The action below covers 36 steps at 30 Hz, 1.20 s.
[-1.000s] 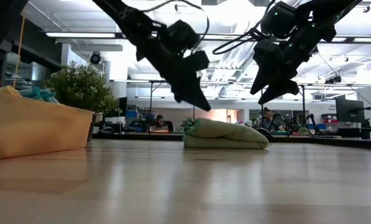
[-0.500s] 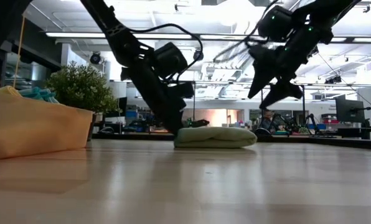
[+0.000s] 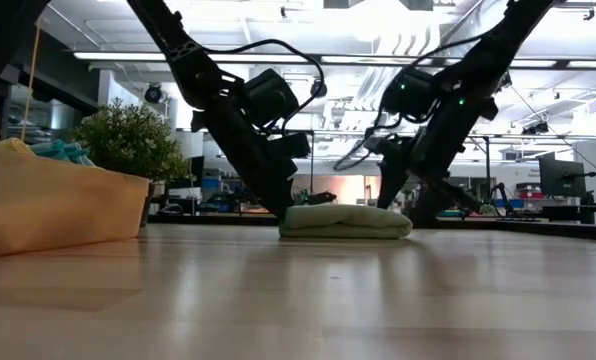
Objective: Fold microfiber towels
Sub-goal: Put the green folded microfiber towel into the orange bin
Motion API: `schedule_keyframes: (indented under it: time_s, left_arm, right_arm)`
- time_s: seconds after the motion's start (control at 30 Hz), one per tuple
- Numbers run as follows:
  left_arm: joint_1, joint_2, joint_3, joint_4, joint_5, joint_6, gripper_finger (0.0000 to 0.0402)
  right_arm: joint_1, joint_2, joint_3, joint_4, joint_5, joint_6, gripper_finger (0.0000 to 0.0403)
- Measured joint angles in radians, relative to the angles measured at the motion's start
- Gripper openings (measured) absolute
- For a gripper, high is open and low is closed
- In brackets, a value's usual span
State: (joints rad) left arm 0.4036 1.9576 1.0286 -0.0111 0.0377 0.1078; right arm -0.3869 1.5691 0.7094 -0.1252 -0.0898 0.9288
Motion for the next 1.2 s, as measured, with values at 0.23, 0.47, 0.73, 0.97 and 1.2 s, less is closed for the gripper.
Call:
schedule_keyframes:
  time_s: [0.23, 0.47, 0.73, 0.97, 1.2]
  left_arm:
    - [0.000, 0.001, -0.001, 0.000, 0.003, 0.000, 0.0000]
    - [0.000, 0.003, -0.002, 0.006, 0.003, 0.000, 0.0000]
    - [0.002, -0.019, 0.008, -0.030, -0.030, 0.037, 0.0000]
    - [0.054, -0.261, 0.058, -0.200, -0.065, 0.120, 0.0000]
    - [0.077, -0.648, 0.058, -0.286, -0.191, -0.010, 0.0000]
  right_arm:
    - [0.001, 0.062, 0.002, 0.039, 0.028, 0.085, 0.0233]
    - [0.000, 0.073, -0.001, 0.120, 0.030, 0.140, 0.0225]
    - [0.001, 0.069, 0.000, 0.089, 0.063, 0.104, 0.0037]
    - [-0.059, -0.082, 0.018, -0.002, 0.083, -0.084, 0.0006]
    - [-0.092, -0.248, 0.181, -0.239, 0.055, -0.329, 0.0003]
